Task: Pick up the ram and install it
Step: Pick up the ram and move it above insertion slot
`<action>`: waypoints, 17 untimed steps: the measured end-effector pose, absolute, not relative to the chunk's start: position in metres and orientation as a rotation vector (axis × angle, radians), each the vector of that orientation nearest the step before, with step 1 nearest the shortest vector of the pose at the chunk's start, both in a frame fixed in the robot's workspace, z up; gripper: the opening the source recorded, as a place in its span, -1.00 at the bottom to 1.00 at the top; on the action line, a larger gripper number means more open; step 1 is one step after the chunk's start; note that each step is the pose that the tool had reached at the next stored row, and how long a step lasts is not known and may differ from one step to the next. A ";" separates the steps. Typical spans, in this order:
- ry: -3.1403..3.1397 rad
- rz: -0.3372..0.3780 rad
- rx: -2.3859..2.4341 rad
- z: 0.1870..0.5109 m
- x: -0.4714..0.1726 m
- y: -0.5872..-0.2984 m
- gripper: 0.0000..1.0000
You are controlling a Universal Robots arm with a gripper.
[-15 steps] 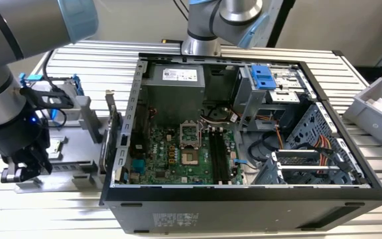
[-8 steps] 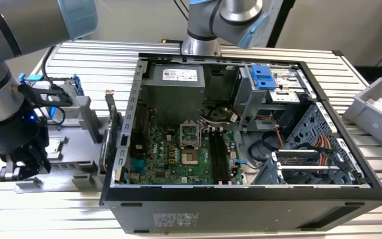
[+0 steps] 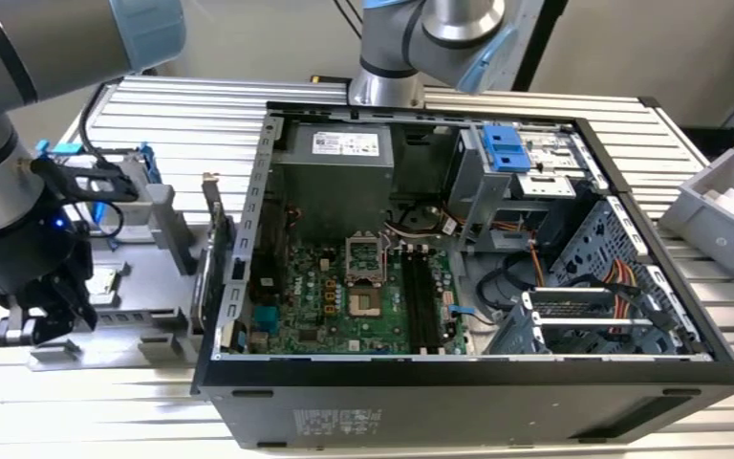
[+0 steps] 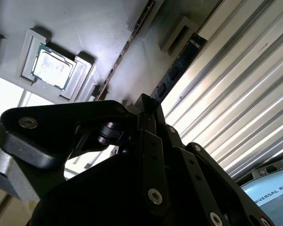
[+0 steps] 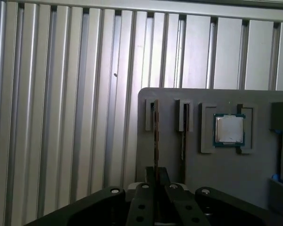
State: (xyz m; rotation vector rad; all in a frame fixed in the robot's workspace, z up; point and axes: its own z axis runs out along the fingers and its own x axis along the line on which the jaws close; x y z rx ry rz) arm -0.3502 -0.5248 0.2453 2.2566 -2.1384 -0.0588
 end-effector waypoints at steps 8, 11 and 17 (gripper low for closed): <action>-2.172 -0.065 2.230 0.253 -0.350 -0.525 -1.00; -2.175 -0.065 2.227 0.257 -0.350 -0.525 -1.00; -2.177 -0.065 2.226 0.265 -0.350 -0.525 -1.00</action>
